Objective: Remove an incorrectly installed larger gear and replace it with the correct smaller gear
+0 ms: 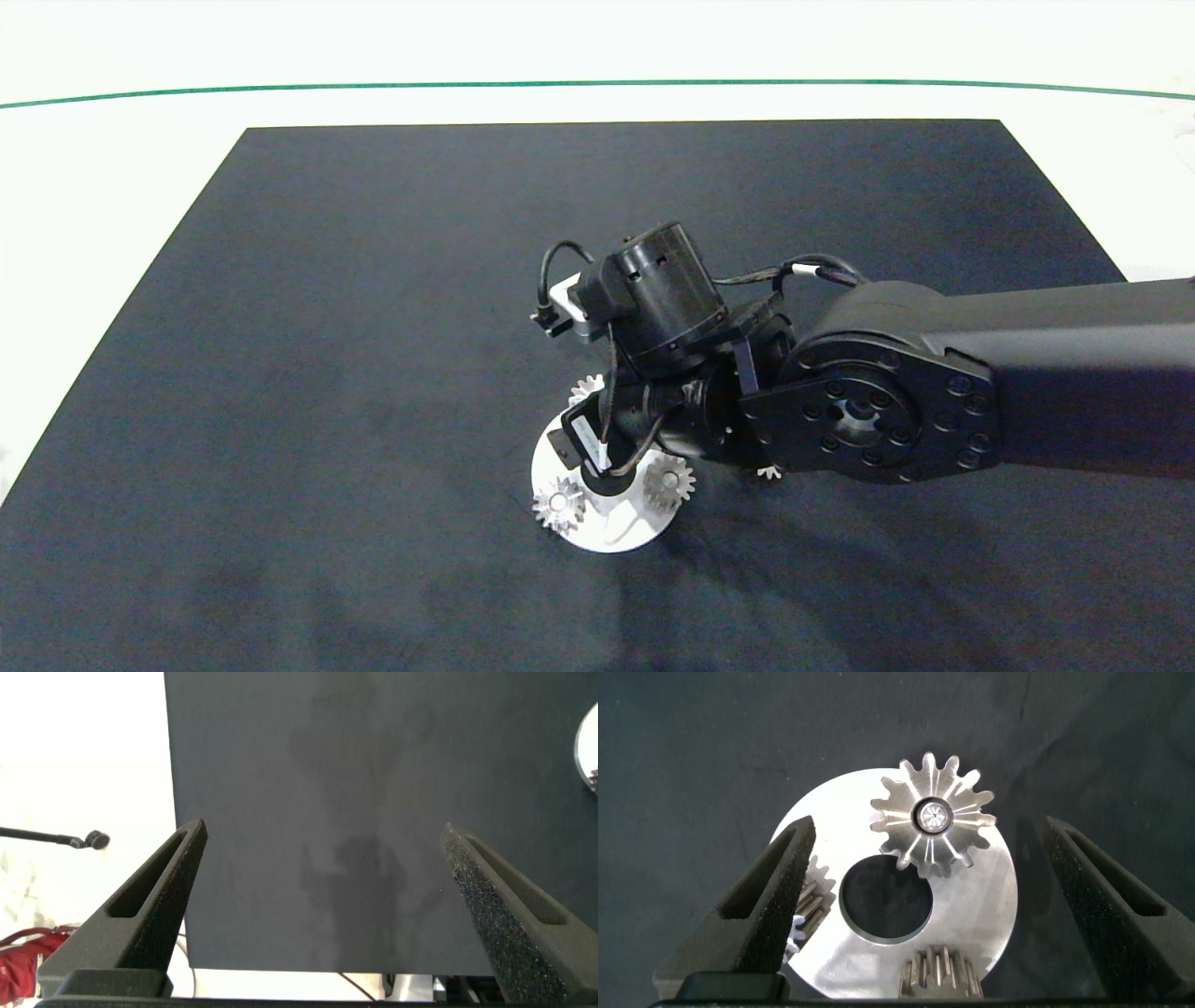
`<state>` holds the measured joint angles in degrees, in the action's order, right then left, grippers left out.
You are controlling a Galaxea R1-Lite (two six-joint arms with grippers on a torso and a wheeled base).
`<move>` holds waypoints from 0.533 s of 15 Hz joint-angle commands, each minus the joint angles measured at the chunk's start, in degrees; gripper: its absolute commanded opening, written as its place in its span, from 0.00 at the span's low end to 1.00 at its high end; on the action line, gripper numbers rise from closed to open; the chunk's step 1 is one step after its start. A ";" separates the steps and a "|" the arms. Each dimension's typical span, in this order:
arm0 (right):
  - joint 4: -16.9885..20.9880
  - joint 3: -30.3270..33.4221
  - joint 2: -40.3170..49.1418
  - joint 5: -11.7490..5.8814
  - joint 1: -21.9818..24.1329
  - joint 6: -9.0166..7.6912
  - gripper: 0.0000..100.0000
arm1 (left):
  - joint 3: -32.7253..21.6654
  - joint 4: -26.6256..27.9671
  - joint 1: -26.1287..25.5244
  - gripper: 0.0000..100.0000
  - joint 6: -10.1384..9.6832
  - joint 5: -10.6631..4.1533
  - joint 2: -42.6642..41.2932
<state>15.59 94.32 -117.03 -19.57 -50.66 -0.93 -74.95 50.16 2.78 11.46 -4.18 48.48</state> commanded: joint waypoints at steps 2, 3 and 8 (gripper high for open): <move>-0.47 0.87 -1.27 -0.12 0.92 0.05 1.00 | -0.02 0.28 0.03 1.00 0.05 -0.04 -0.05; -0.47 1.57 -1.45 -0.12 1.27 0.05 1.00 | -0.02 0.28 0.03 1.00 0.05 -0.04 -0.05; -0.47 2.36 -2.59 -0.03 2.15 1.10 1.00 | -0.02 0.28 0.03 1.00 0.14 -0.04 -0.23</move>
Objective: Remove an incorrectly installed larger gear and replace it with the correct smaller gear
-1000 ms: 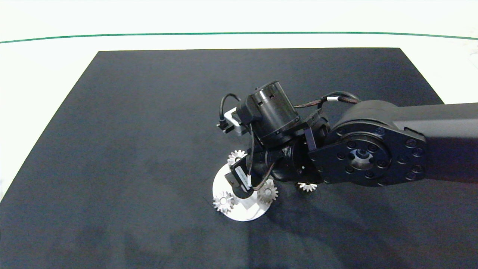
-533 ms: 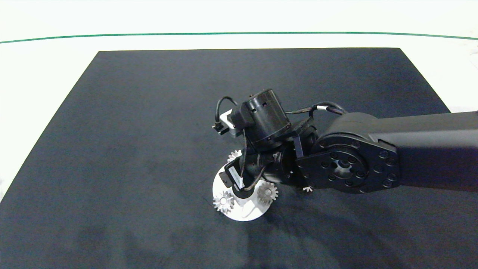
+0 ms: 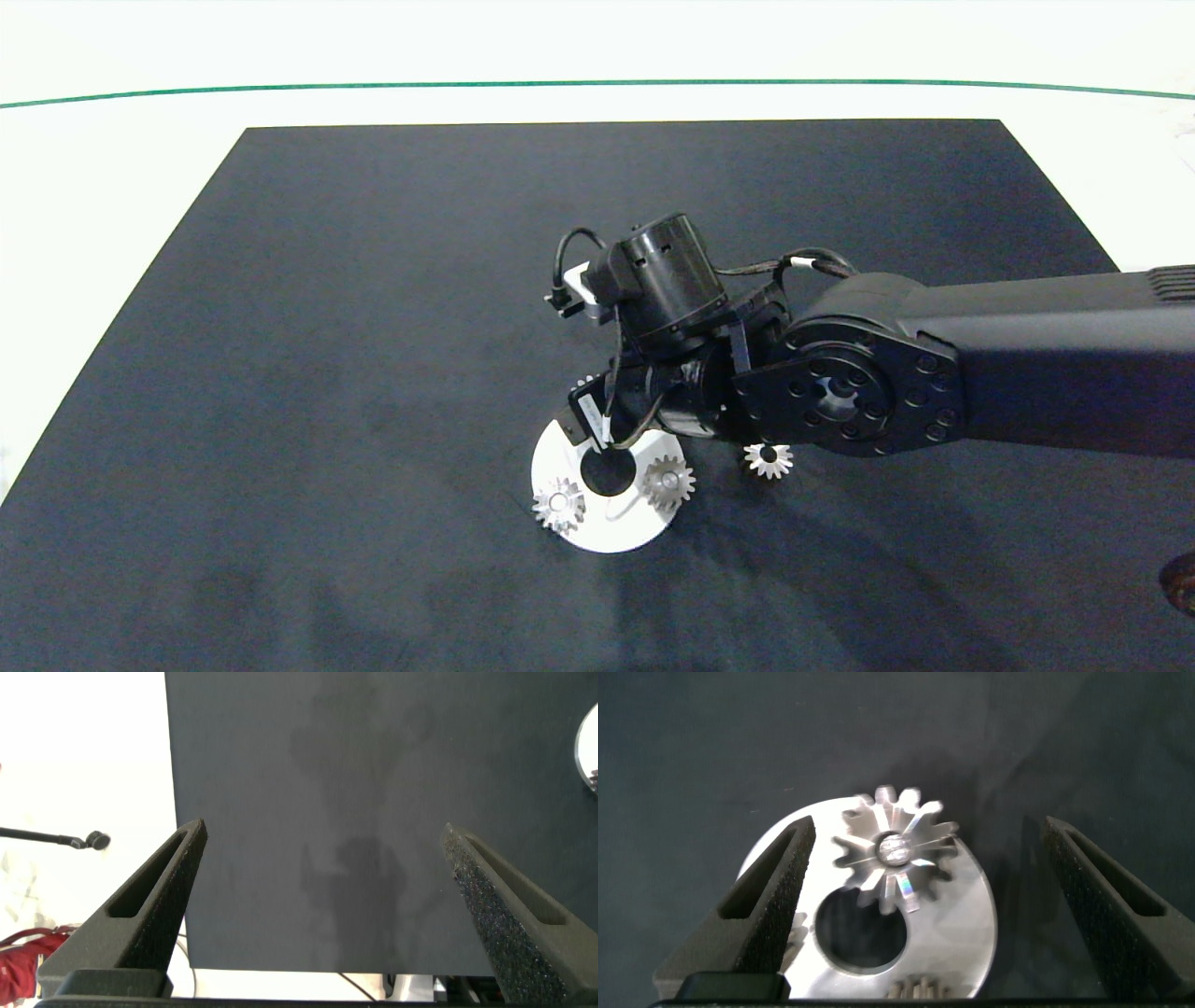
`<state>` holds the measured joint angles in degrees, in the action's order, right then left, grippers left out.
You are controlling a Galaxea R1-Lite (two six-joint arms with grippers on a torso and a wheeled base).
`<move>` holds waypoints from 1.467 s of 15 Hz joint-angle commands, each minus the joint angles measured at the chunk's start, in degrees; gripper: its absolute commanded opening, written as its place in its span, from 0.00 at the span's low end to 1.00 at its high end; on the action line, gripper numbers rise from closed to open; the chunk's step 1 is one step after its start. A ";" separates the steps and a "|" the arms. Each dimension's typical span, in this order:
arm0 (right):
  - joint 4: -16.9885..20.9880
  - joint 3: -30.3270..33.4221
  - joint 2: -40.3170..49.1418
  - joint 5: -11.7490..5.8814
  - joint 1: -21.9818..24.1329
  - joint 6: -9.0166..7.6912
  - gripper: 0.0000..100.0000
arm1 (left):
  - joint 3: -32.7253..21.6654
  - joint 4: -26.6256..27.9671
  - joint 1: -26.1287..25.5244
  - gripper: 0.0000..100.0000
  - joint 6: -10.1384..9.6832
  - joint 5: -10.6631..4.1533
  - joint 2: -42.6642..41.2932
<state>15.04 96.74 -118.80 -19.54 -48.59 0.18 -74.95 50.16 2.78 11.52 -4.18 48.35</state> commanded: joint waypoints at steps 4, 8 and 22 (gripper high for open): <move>0.07 0.29 -1.61 -0.15 -0.28 -0.18 1.00 | -0.02 0.28 0.03 1.00 0.08 -0.04 -0.18; 0.16 -0.06 -1.52 -0.23 -0.10 -0.45 0.92 | -0.02 0.28 0.03 1.00 0.08 -0.04 -0.18; -0.01 -0.33 -1.52 -0.15 -0.36 -0.80 0.64 | -0.02 0.28 0.03 1.00 0.35 -0.04 -0.27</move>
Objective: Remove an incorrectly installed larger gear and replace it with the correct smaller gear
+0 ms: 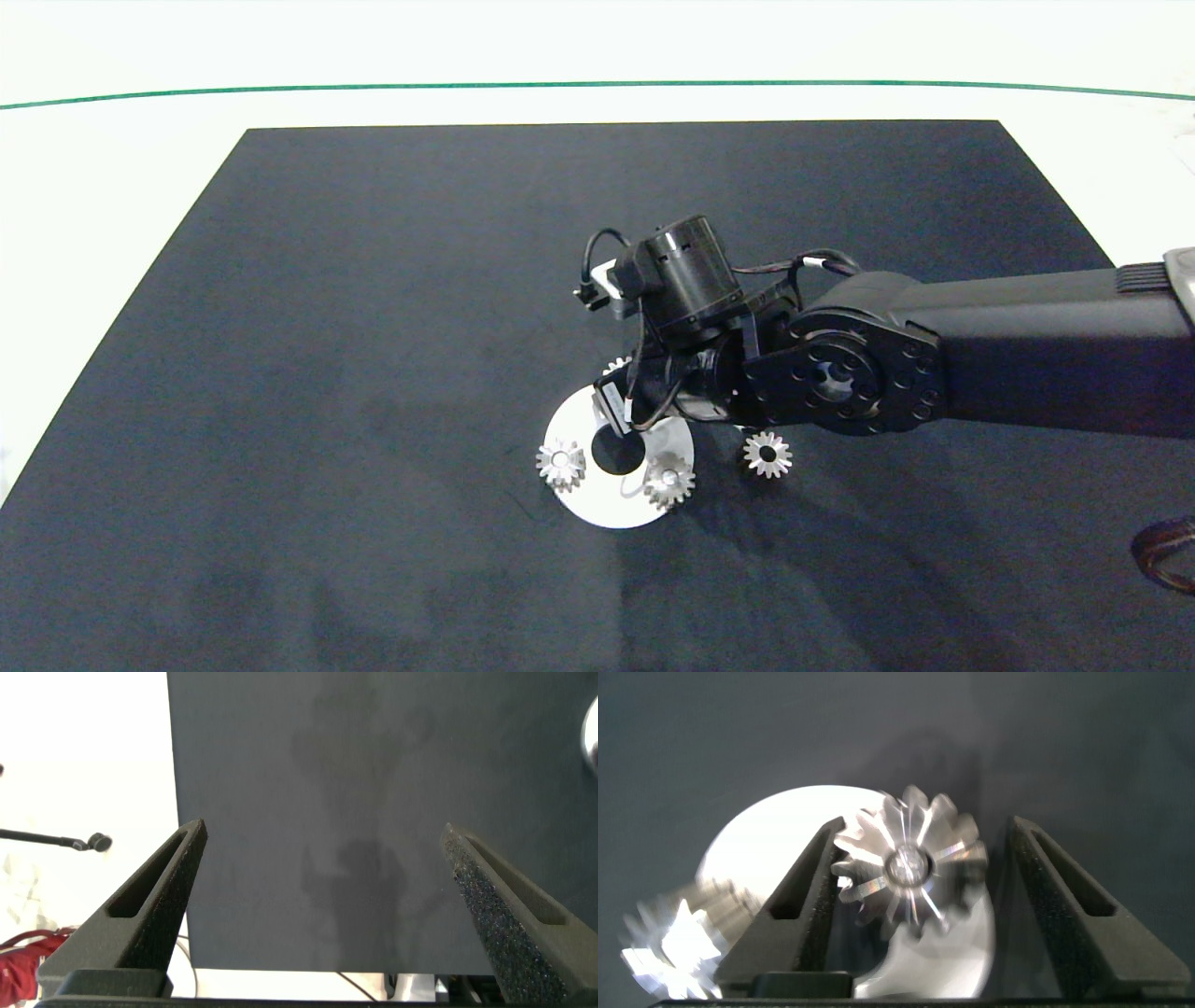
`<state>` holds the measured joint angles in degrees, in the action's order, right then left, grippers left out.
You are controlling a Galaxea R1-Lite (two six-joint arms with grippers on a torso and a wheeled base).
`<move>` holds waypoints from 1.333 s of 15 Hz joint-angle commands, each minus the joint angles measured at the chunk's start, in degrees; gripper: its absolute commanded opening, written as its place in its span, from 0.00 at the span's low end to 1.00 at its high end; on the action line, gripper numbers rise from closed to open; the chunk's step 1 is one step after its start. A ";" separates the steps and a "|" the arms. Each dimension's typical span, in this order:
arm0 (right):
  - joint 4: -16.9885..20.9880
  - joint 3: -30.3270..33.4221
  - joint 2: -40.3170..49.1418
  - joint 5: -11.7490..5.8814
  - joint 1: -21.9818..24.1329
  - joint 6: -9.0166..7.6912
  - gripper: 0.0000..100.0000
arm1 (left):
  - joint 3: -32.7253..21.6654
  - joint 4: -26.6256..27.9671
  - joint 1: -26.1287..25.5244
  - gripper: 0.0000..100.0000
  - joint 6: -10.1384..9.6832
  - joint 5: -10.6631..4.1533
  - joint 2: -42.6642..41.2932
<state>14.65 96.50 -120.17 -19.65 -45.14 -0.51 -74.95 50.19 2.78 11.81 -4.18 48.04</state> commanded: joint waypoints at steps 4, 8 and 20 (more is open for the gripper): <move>-0.24 -0.61 -0.15 -0.04 -3.90 -0.10 0.55 | -0.02 0.26 0.03 1.00 0.05 -0.04 -0.05; -0.24 -0.70 -0.06 -0.12 -3.81 -0.10 0.47 | -0.02 0.26 0.03 1.00 0.05 -0.04 -0.05; -2.17 -2.55 2.31 -0.48 -5.13 -0.10 0.28 | -0.11 0.26 0.03 1.00 0.05 -0.04 -0.14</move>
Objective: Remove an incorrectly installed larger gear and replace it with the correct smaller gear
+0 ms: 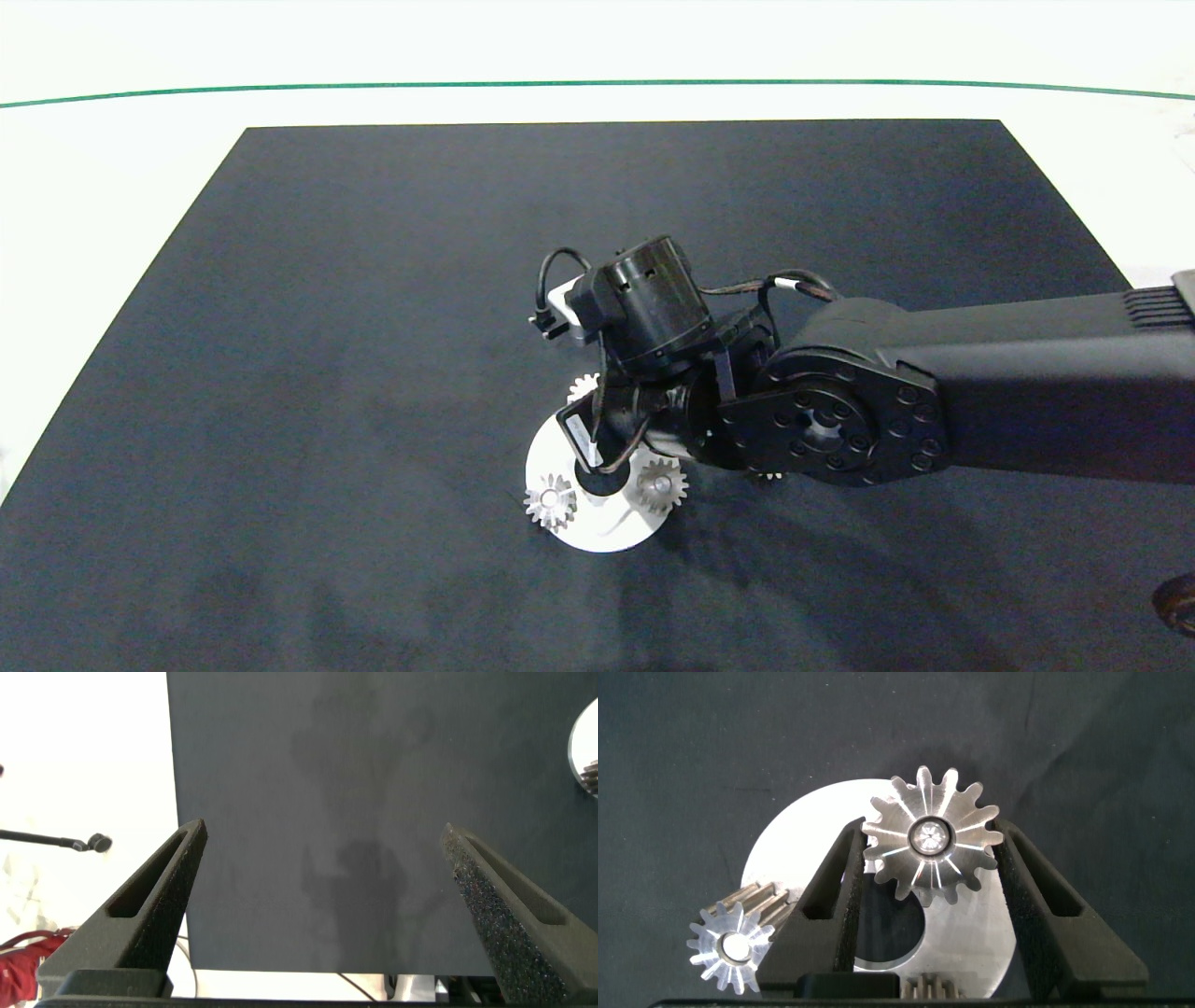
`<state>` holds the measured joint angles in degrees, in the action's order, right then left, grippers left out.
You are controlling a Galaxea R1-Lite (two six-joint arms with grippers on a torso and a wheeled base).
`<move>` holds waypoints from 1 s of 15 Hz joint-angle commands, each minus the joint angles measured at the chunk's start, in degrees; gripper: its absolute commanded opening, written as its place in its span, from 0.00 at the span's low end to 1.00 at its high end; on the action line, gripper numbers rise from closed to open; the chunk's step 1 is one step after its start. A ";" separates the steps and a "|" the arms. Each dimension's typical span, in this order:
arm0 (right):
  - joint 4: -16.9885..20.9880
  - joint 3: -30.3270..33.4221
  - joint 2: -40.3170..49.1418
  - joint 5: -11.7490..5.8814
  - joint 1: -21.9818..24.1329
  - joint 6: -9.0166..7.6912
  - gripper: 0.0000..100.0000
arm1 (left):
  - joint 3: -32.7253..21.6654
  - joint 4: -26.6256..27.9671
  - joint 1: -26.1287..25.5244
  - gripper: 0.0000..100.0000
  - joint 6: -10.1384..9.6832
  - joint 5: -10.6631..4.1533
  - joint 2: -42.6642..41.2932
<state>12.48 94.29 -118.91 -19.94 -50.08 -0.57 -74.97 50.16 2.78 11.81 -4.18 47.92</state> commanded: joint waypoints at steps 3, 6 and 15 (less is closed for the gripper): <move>0.09 -1.04 1.84 -0.18 -0.63 -0.22 0.28 | 0.00 0.28 0.03 1.00 0.05 -0.04 -0.20; 0.09 -1.39 1.84 -0.53 -0.72 -0.13 0.28 | 0.00 0.28 0.03 1.00 0.05 -0.04 -0.20; 0.17 -1.48 3.59 -0.97 -1.07 -0.22 0.28 | 0.00 0.28 0.03 1.00 0.14 -0.04 -0.28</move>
<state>12.53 92.89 -116.02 -20.77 -51.07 -0.74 -75.00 50.19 2.78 11.90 -4.18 47.60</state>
